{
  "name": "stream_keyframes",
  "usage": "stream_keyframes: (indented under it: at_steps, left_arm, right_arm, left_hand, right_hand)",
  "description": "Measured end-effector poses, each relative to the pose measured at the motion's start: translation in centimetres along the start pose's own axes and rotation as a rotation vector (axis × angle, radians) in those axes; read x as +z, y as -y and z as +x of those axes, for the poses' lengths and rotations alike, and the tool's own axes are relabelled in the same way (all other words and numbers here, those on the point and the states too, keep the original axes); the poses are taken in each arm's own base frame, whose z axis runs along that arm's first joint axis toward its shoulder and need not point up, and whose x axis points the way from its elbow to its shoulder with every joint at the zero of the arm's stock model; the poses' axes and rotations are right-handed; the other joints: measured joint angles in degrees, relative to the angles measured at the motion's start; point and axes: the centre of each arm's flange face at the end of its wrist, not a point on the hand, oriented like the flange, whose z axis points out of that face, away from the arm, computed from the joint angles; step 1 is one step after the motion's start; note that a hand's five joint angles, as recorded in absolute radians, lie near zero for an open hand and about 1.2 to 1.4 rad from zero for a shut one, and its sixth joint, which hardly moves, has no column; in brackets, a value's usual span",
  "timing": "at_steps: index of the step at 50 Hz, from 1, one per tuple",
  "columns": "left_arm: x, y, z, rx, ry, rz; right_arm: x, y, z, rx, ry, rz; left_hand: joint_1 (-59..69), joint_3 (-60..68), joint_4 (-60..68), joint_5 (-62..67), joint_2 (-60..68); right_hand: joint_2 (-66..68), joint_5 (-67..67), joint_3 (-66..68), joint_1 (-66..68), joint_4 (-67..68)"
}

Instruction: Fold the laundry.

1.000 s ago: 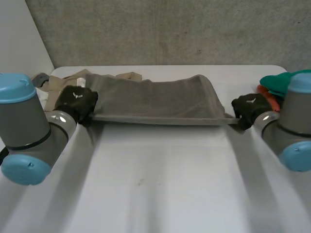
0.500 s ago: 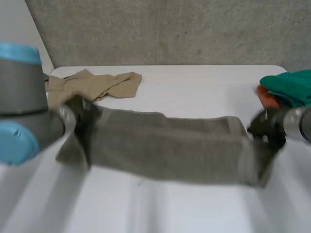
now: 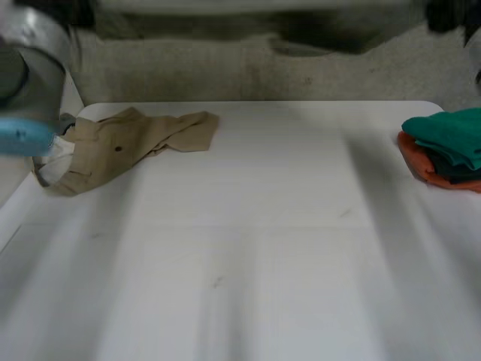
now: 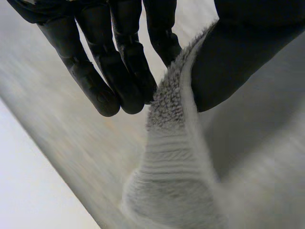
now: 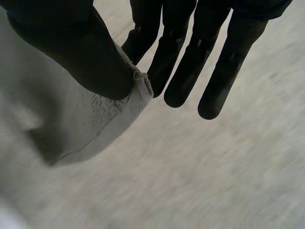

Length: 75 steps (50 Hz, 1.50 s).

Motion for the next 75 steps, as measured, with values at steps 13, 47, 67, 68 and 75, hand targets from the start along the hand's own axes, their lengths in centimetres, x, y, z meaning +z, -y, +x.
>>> stream_keyframes:
  at_steps: [13, 47, 67, 68, 75]
  left_arm:
    - [-8.2, -14.9, 5.6, 0.087, -0.303, -0.467]
    - [-8.8, -23.2, 3.3, 0.228, -0.260, -0.611]
    - [-12.9, -15.5, 0.6, 0.269, -0.367, -0.745]
    - [-14.0, -14.5, 0.4, 0.302, -0.403, -0.775]
    - [-20.7, -10.2, 0.5, 0.438, -0.668, -0.922]
  right_arm:
    - [-7.2, -11.0, -5.5, 0.014, 0.272, -0.492]
    - [-10.0, -15.2, -5.2, -0.057, 0.312, -0.641]
    - [-11.7, -13.8, -2.5, -0.222, 0.422, -0.766]
    - [-12.2, -13.6, -2.0, -0.262, 0.458, -0.794]
    - [-15.8, -12.0, 0.1, -0.452, 0.749, -0.980]
  left_hand:
    - [0.0, 0.0, 0.0, 0.0, 0.0]
    - [-20.7, -23.4, -23.6, -22.3, -23.1]
    - [-1.0, -0.1, -0.1, 0.1, -0.1]
    - [-1.0, -0.1, -0.1, 0.1, -0.1]
    - [-1.0, -0.1, -0.1, 0.1, -0.1]
  right_hand:
    - [0.0, 0.0, 0.0, 0.0, 0.0]
    - [0.0, 0.0, 0.0, 0.0, 0.0]
    - [0.0, 0.0, 0.0, 0.0, 0.0]
    - [0.0, 0.0, 0.0, 0.0, 0.0]
    - [0.0, 0.0, 0.0, 0.0, 0.0]
